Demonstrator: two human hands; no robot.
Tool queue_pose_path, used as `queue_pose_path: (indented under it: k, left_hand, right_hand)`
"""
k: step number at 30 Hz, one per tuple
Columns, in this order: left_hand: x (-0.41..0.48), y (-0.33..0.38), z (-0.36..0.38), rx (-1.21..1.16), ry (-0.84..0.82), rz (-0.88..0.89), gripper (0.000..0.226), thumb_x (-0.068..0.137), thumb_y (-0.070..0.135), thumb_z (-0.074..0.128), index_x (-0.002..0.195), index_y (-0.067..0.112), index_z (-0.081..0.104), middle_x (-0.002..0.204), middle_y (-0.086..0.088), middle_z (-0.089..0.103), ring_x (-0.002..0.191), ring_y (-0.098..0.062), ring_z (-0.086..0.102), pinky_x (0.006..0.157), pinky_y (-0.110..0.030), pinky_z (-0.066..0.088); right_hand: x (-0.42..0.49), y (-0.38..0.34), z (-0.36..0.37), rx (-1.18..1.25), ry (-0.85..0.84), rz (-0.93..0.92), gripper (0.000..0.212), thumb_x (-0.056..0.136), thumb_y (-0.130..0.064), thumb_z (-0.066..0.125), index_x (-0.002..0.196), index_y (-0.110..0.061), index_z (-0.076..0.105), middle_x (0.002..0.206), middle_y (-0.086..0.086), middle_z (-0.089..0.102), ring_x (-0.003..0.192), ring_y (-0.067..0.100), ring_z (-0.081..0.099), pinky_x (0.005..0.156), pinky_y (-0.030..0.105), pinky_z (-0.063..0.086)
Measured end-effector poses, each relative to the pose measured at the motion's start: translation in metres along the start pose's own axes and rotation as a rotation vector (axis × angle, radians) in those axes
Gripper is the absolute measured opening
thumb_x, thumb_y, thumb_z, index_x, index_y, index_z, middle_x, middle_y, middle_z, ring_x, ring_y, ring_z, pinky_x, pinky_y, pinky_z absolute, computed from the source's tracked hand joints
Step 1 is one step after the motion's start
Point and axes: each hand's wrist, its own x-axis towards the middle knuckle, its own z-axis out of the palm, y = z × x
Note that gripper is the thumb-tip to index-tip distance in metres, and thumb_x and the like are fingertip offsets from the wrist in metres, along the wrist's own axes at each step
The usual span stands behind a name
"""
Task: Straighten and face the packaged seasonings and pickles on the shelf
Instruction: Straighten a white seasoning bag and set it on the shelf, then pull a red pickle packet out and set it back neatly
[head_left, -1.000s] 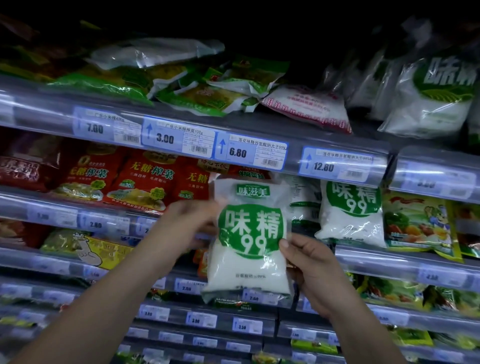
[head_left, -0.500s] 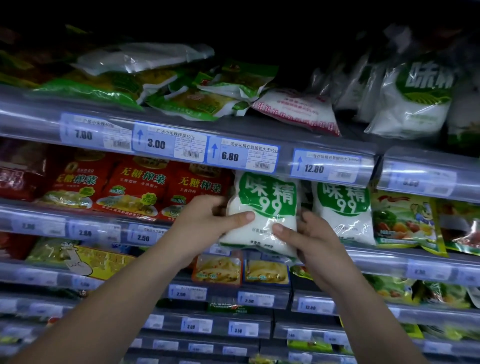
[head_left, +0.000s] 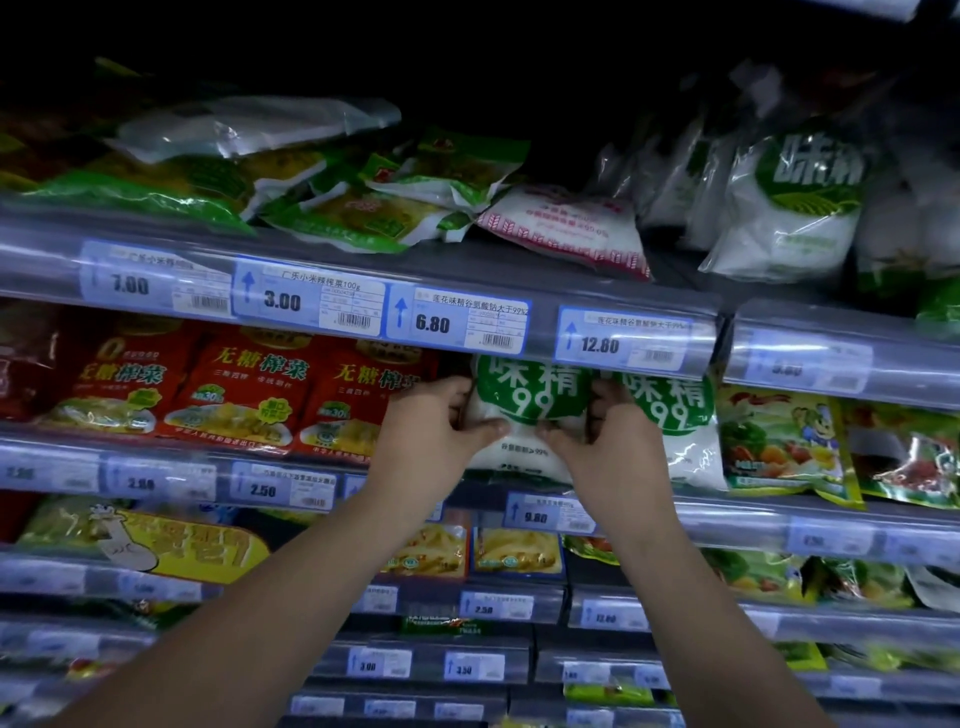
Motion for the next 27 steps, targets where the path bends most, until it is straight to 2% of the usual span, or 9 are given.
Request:
queue_pose_path:
  k: [2, 5, 7, 9, 12, 14, 17, 23, 27]
  left_hand:
    - [-0.001, 0.004, 0.005, 0.002, 0.004, 0.015, 0.043, 0.078, 0.032, 0.083, 0.117, 0.017, 0.070, 0.096, 0.011, 0.068, 0.085, -0.005, 0.061, 0.070, -0.012, 0.045]
    - [0.002, 0.007, 0.008, -0.035, -0.003, 0.008, 0.037, 0.078, 0.030, 0.083, 0.111, 0.017, 0.071, 0.090, 0.011, 0.067, 0.079, -0.002, 0.060, 0.066, -0.008, 0.043]
    - [0.006, 0.005, 0.007, -0.032, -0.013, 0.008, 0.036, 0.077, 0.032, 0.083, 0.107, 0.017, 0.072, 0.093, 0.008, 0.072, 0.083, -0.007, 0.065, 0.069, -0.016, 0.049]
    - [0.006, 0.002, 0.005, 0.009, -0.023, 0.030, 0.038, 0.077, 0.037, 0.082, 0.108, 0.018, 0.070, 0.100, 0.004, 0.074, 0.090, -0.013, 0.067, 0.076, -0.025, 0.053]
    - [-0.001, 0.000, 0.002, 0.093, -0.049, 0.079, 0.046, 0.080, 0.044, 0.077, 0.118, 0.021, 0.065, 0.109, 0.003, 0.072, 0.099, -0.015, 0.065, 0.081, -0.032, 0.055]
    - [-0.004, -0.002, 0.000, 0.130, -0.061, 0.103, 0.049, 0.080, 0.044, 0.076, 0.122, 0.022, 0.063, 0.111, 0.005, 0.073, 0.099, -0.014, 0.067, 0.082, -0.032, 0.056]
    - [-0.007, -0.005, -0.005, 0.133, -0.059, 0.117, 0.053, 0.080, 0.040, 0.077, 0.127, 0.022, 0.062, 0.114, 0.007, 0.074, 0.101, -0.013, 0.069, 0.088, -0.034, 0.058]
    - [-0.016, -0.023, -0.039, 0.100, 0.040, 0.079, 0.044, 0.084, 0.030, 0.076, 0.124, 0.021, 0.063, 0.110, 0.009, 0.073, 0.098, -0.007, 0.068, 0.089, -0.031, 0.058]
    - [-0.018, -0.051, -0.085, 0.166, 0.193, 0.007, 0.034, 0.085, 0.021, 0.075, 0.118, 0.017, 0.066, 0.105, 0.005, 0.072, 0.093, -0.011, 0.067, 0.085, -0.035, 0.058]
  right_hand:
    - [-0.003, -0.003, -0.001, -0.078, 0.042, -0.022, 0.057, 0.083, -0.026, 0.081, 0.128, -0.003, 0.054, 0.083, -0.003, 0.062, 0.064, 0.006, 0.052, 0.044, 0.007, 0.034]
    - [-0.002, -0.005, -0.002, -0.110, 0.061, -0.029, 0.049, 0.084, -0.024, 0.080, 0.119, -0.001, 0.055, 0.087, 0.002, 0.060, 0.059, 0.002, 0.046, 0.046, 0.007, 0.029]
    - [-0.001, -0.007, -0.002, -0.116, 0.051, -0.021, 0.045, 0.084, -0.023, 0.080, 0.115, -0.001, 0.056, 0.084, 0.003, 0.061, 0.061, 0.007, 0.049, 0.043, 0.008, 0.030]
    - [-0.001, -0.008, -0.003, -0.105, 0.053, -0.010, 0.040, 0.084, -0.021, 0.081, 0.109, -0.008, 0.053, 0.082, 0.000, 0.058, 0.059, -0.003, 0.045, 0.042, 0.007, 0.037]
    - [-0.006, -0.007, -0.004, -0.101, 0.044, -0.038, 0.044, 0.084, -0.022, 0.081, 0.116, -0.011, 0.053, 0.090, 0.003, 0.062, 0.070, 0.007, 0.056, 0.054, 0.005, 0.036]
    - [-0.010, -0.004, -0.003, -0.075, 0.041, -0.042, 0.054, 0.084, -0.023, 0.081, 0.126, -0.007, 0.051, 0.101, 0.005, 0.068, 0.088, 0.017, 0.063, 0.068, 0.020, 0.045]
    - [-0.016, -0.002, -0.003, -0.078, 0.062, -0.036, 0.052, 0.084, -0.026, 0.080, 0.124, -0.007, 0.052, 0.104, 0.007, 0.065, 0.094, 0.025, 0.063, 0.072, 0.027, 0.044]
    - [-0.034, -0.020, -0.001, -0.058, 0.227, -0.145, 0.027, 0.092, -0.019, 0.068, 0.112, -0.015, 0.051, 0.108, -0.001, 0.045, 0.092, 0.015, 0.046, 0.077, 0.031, 0.041]
    - [-0.053, -0.057, 0.022, 0.030, 0.067, -0.214, 0.021, 0.094, -0.020, 0.063, 0.113, -0.022, 0.053, 0.106, -0.007, 0.052, 0.095, 0.005, 0.053, 0.077, 0.026, 0.048]
